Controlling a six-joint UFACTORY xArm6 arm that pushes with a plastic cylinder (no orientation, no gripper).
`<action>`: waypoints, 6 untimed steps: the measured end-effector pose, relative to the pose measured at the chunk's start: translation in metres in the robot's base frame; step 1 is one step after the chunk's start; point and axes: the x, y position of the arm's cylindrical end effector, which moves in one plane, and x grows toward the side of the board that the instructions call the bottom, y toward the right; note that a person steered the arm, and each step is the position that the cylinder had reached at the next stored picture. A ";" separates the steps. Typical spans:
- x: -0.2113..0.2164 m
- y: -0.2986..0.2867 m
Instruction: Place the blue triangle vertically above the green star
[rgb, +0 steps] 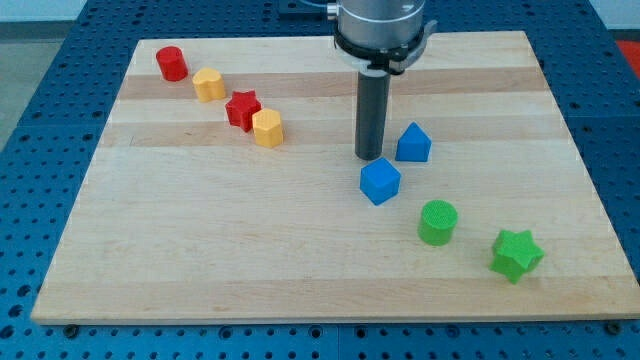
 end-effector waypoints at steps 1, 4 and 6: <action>0.007 0.034; -0.075 0.094; -0.010 0.068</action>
